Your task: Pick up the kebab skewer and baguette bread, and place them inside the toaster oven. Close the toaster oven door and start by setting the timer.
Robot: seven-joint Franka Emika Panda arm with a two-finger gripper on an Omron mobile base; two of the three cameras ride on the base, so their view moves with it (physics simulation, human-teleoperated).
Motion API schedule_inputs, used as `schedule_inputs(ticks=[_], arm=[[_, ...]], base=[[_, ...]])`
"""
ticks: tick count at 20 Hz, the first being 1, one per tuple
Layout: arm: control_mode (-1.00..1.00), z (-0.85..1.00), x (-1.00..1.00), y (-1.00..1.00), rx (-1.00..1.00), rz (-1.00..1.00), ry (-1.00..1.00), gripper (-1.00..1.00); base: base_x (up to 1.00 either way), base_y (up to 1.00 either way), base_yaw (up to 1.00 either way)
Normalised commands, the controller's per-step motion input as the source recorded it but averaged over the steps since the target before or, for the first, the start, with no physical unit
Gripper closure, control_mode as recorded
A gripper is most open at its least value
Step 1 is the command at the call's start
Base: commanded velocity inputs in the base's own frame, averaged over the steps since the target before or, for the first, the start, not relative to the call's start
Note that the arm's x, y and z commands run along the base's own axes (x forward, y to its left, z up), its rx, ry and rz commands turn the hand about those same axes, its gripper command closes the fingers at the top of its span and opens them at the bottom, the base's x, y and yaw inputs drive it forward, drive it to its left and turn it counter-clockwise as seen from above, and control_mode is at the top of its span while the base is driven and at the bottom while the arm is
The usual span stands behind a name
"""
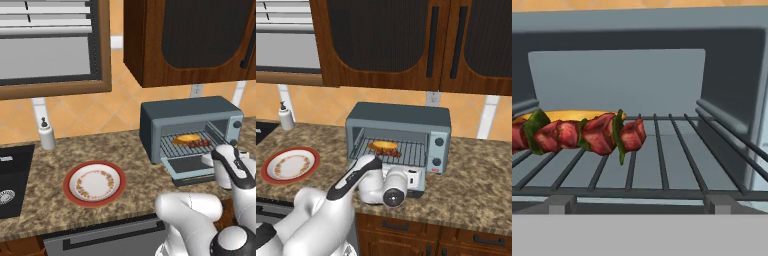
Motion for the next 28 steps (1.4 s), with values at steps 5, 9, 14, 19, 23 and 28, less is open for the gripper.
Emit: schedule_inputs(ticks=[5, 9, 14, 19, 23, 28], arm=[[-1.00, 0.00, 0.19, 0.00, 0.00, 0.00, 0.00, -1.00], [-1.00, 0.00, 0.21, 0.00, 0.00, 0.00, 0.00, -1.00], [-1.00, 0.00, 0.25, 0.00, 0.00, 0.00, 0.00, -1.00], [-1.00, 0.00, 0.25, 0.00, 0.00, 0.00, 0.00, -1.00], [-1.00, 0.00, 0.31, 0.04, 0.00, 0.00, 0.00, -1.00], [-1.00, 0.00, 0.24, 0.04, 0.00, 0.00, 0.00, -1.00]], base=[[0.00, 0.00, 0.00], [0.00, 0.00, 0.00], [0.00, 0.00, 0.00], [0.00, 0.00, 0.00], [0.00, 0.00, 0.00], [0.00, 0.00, 0.00]])
